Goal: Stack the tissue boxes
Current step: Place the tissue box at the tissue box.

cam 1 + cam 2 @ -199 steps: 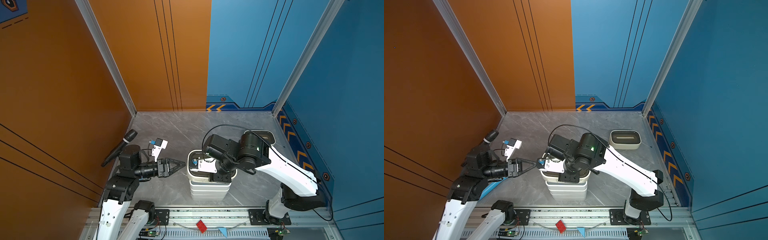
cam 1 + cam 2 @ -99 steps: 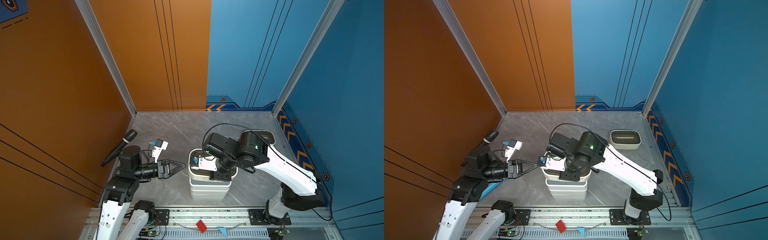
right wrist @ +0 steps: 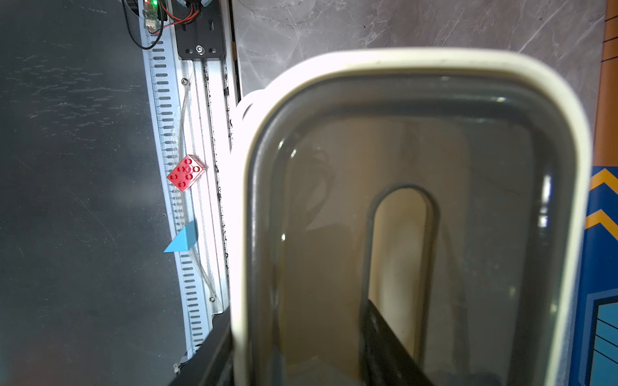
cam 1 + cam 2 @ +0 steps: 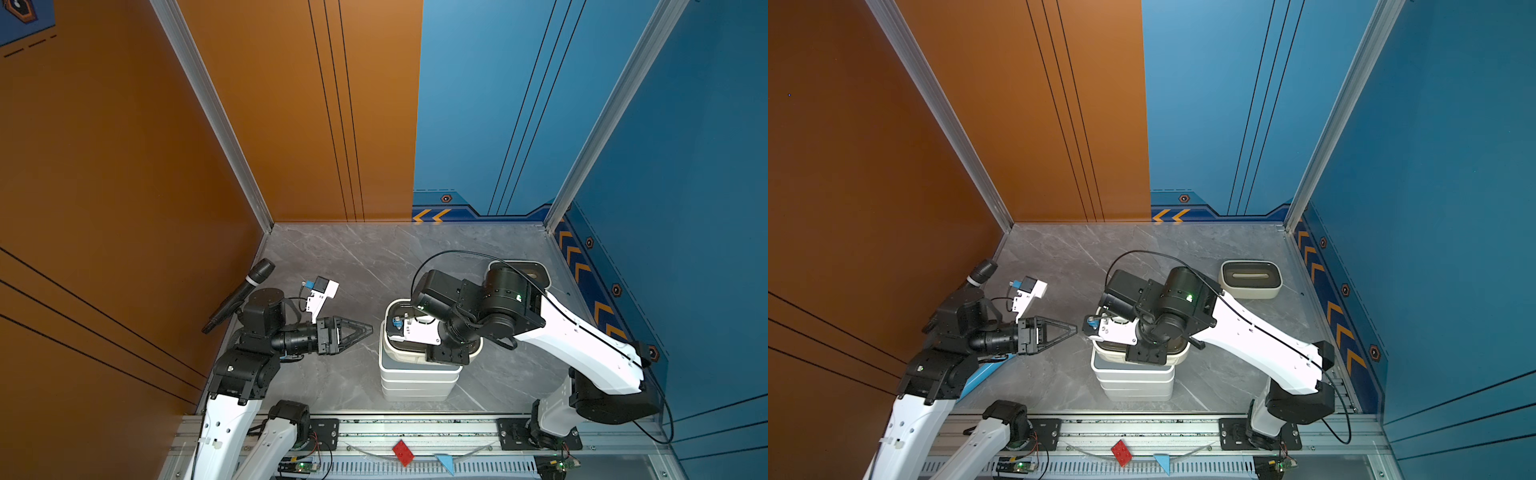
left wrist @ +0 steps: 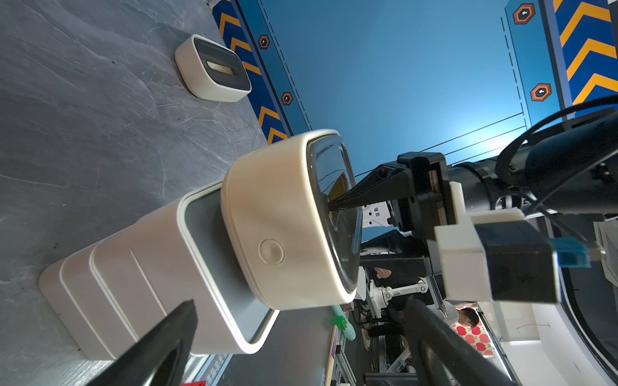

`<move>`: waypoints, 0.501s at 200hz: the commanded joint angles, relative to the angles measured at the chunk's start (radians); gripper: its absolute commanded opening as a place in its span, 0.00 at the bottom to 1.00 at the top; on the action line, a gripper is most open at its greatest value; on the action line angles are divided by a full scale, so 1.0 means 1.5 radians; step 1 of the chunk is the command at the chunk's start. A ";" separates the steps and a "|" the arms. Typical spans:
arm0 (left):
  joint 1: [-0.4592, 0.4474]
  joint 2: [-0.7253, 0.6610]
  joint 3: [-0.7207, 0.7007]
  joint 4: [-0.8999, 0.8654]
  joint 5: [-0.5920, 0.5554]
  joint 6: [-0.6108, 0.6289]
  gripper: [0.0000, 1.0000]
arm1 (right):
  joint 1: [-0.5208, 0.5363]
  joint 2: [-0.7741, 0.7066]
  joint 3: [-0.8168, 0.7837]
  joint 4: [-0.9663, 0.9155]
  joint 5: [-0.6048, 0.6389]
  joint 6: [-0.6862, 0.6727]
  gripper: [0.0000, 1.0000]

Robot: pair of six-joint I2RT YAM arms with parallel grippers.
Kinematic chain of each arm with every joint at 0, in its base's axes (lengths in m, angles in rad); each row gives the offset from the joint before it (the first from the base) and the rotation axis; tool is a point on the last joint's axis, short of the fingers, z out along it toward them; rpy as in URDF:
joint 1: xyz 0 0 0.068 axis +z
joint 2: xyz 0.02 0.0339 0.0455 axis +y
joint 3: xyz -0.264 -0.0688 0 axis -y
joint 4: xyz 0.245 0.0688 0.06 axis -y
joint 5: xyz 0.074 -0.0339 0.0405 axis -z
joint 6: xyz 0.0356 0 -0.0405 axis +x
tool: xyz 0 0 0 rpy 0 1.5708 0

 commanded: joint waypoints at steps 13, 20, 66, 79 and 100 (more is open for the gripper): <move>-0.003 0.000 0.013 -0.002 0.011 0.018 0.98 | -0.004 -0.028 -0.022 -0.049 0.002 0.001 0.14; -0.004 -0.002 0.012 -0.001 0.008 0.017 0.98 | -0.006 -0.027 -0.024 -0.046 0.000 -0.002 0.14; -0.003 -0.010 0.007 -0.002 0.009 0.016 0.98 | -0.001 -0.009 -0.004 -0.052 -0.014 -0.016 0.14; -0.004 -0.007 0.008 -0.002 0.008 0.018 0.98 | 0.001 0.002 0.016 -0.061 -0.015 -0.021 0.14; -0.004 -0.007 0.007 -0.002 0.008 0.021 0.98 | 0.004 0.030 0.054 -0.083 -0.030 -0.031 0.14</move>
